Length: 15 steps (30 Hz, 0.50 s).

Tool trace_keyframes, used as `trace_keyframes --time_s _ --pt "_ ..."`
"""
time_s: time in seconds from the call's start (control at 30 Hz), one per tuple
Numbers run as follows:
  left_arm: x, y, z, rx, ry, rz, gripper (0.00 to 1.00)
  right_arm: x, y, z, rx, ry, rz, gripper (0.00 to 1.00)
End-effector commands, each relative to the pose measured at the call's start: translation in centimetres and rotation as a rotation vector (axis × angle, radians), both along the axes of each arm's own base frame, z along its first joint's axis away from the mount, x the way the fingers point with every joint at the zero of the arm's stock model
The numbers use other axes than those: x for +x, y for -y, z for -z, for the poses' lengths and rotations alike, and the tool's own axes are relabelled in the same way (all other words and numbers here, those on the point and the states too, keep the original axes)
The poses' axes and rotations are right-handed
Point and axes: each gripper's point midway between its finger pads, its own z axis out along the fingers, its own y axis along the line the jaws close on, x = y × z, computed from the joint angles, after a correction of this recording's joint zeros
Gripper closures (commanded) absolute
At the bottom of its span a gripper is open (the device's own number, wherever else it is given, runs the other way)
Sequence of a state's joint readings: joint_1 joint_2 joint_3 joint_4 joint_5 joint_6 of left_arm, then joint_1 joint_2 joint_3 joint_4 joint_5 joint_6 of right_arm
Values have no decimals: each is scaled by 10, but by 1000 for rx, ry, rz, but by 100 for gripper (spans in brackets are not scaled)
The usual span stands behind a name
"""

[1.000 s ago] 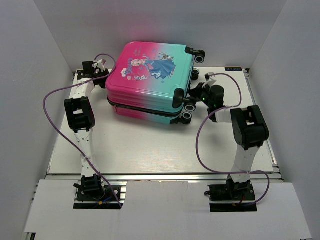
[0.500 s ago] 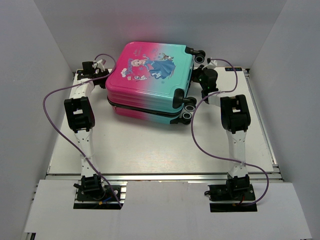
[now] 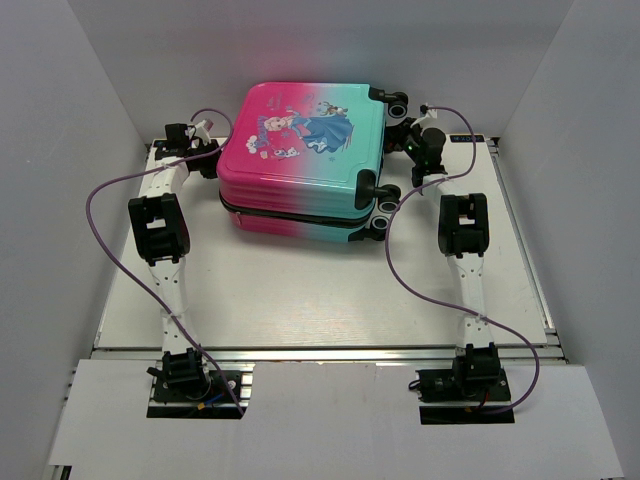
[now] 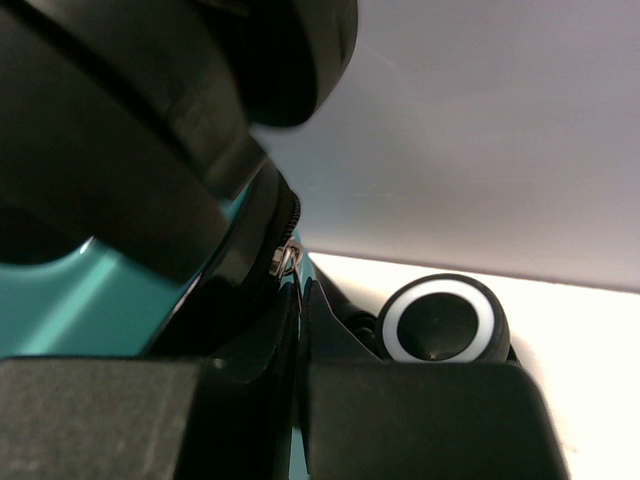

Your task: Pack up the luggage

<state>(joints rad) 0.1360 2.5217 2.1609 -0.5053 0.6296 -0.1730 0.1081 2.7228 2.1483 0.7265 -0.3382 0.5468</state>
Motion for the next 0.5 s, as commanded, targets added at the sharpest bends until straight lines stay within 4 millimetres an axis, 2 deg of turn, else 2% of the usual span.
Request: trace_keyframes --time_s 0.0,0.07,0.1,0.13,0.17,0.2,0.23,0.27,0.3,0.33,0.37,0.4,0.43,0.47 --pt "-10 -45 90 178 -85 -40 100 12 53 -49 20 160 32 100" --pt "-9 -42 93 156 -87 -30 100 -1 26 -51 -32 190 -72 100" --pt "-5 -40 87 144 -76 -28 100 -8 18 -38 -49 168 -109 100" --pt "-4 -38 88 131 -77 -24 100 -21 -1 -53 -69 200 -167 100" --pt "-3 -35 84 111 -67 -15 100 -34 -11 -58 -94 236 -214 100" --pt "-2 -34 82 102 -64 -21 100 -52 -17 -27 -109 177 -239 100" --pt "1 -26 77 104 -52 -11 100 -69 -27 -60 -130 239 -257 100" --pt "3 -21 76 123 -53 -14 100 -83 -39 -64 -174 283 -268 100" --pt "9 -24 69 135 -35 -25 90 -107 -43 -65 -193 268 -280 100" --pt "13 -16 64 135 -27 -23 77 -120 -47 -66 -208 274 -285 100" --pt "17 -16 56 122 -12 -38 60 -133 -52 -67 -219 279 -297 100" --pt "21 -8 47 89 -10 -59 39 -150 -54 -102 -222 357 -298 100" --pt "24 -9 40 78 -3 -85 2 -169 -53 -80 -226 301 -306 100" --pt "31 -10 19 44 14 -145 2 -181 -57 -81 -231 304 -308 100"
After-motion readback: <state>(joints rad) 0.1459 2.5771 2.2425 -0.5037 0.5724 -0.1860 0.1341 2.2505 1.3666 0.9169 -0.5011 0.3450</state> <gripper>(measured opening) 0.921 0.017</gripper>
